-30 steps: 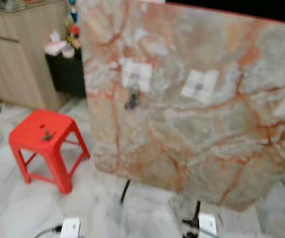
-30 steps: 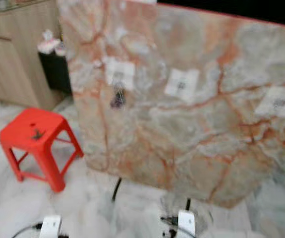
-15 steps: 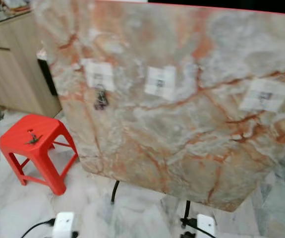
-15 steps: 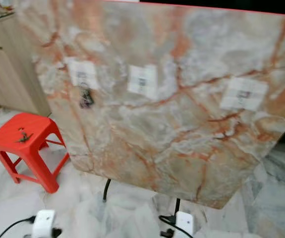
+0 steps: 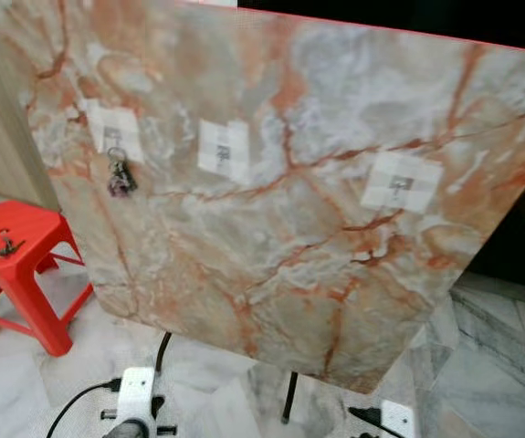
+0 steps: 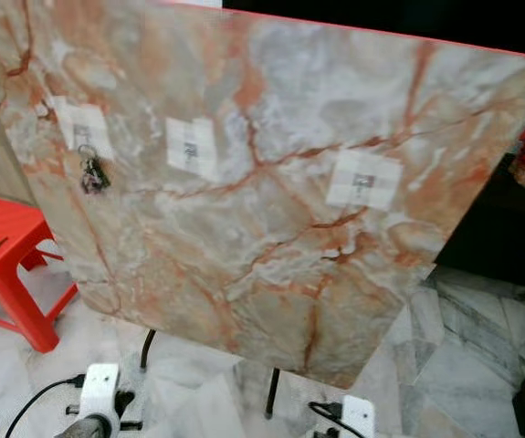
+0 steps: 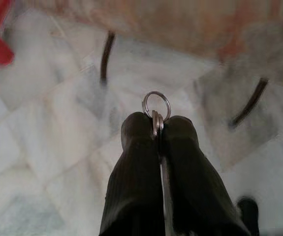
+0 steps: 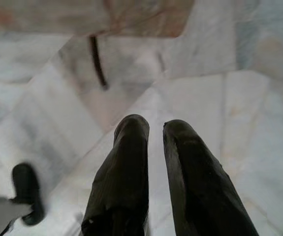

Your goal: Hang keys on a hook

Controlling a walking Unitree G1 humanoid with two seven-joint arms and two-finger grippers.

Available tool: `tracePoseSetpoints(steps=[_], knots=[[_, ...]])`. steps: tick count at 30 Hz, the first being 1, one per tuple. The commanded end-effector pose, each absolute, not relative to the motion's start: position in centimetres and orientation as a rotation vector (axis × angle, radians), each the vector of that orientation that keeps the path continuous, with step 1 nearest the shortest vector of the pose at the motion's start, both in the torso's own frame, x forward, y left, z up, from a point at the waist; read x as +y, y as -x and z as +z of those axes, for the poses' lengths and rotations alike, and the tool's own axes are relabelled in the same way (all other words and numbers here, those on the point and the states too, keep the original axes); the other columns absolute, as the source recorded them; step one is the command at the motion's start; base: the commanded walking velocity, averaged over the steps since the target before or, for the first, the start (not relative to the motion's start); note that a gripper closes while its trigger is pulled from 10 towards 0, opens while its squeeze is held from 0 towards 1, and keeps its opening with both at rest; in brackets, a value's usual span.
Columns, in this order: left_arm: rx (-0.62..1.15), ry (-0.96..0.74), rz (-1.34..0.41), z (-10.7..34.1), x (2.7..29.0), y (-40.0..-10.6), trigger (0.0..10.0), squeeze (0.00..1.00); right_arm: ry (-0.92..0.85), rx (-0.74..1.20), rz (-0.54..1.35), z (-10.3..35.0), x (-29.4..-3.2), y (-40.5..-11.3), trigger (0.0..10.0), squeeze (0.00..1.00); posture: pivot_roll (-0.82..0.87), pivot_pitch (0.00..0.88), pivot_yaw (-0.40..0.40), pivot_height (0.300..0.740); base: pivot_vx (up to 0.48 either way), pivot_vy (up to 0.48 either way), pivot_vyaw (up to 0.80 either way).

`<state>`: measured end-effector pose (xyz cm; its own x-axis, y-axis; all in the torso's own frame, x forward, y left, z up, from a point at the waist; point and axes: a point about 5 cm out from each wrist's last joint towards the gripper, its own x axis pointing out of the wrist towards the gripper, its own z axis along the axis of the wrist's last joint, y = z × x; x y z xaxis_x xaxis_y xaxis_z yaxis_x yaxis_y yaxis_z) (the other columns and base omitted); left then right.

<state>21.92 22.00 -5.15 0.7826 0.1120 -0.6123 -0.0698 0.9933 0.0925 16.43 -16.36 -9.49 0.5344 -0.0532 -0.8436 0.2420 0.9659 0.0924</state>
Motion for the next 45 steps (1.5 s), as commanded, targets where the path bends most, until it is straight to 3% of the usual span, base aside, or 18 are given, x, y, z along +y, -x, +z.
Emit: tracePoseSetpoints(steps=[1,10,11,17,25,34,45], knots=[[0.580,-0.091,0.130,-3.8,22.9,-23.3,10.0,0.00,-0.214,0.979,-0.156,-9.3,-15.8,-16.9,10.0,0.00,0.08,0.000,-0.117,0.740,0.000,0.000,0.00],[0.225,-0.150,0.209,1.0,23.1,-26.5,10.0,0.00,-0.204,0.987,-0.163,-9.4,-16.2,-16.7,10.0,0.00,0.09,0.000,-0.140,0.740,0.000,0.000,0.00],[0.038,-0.127,0.168,4.1,21.8,-28.1,10.0,0.00,-0.202,0.988,-0.164,-9.4,-16.4,-16.7,10.0,0.00,0.09,0.000,-0.143,0.740,0.000,0.000,0.00],[-0.099,-0.143,0.070,6.8,19.5,-29.1,10.0,0.00,-0.208,0.978,-0.172,-9.3,-16.5,-16.7,10.0,0.00,0.08,0.000,-0.141,0.740,0.000,0.000,0.00],[-0.173,-0.248,-0.002,8.6,18.0,-28.6,10.0,0.00,-0.214,0.968,-0.187,-9.3,-16.6,-16.7,10.0,0.00,0.10,0.000,-0.128,0.740,0.000,0.000,0.00],[-0.160,-0.269,0.007,9.5,19.6,-28.3,10.0,0.00,-0.251,0.973,-0.195,-9.5,-15.2,-16.5,10.0,0.00,0.13,0.000,-0.051,0.740,0.000,0.000,0.00],[-0.164,-0.268,-0.034,10.5,19.1,-29.3,10.0,0.00,-0.283,0.991,-0.188,-9.6,-13.3,-16.2,10.0,0.00,0.11,0.000,-0.010,0.740,0.000,0.000,0.00]])
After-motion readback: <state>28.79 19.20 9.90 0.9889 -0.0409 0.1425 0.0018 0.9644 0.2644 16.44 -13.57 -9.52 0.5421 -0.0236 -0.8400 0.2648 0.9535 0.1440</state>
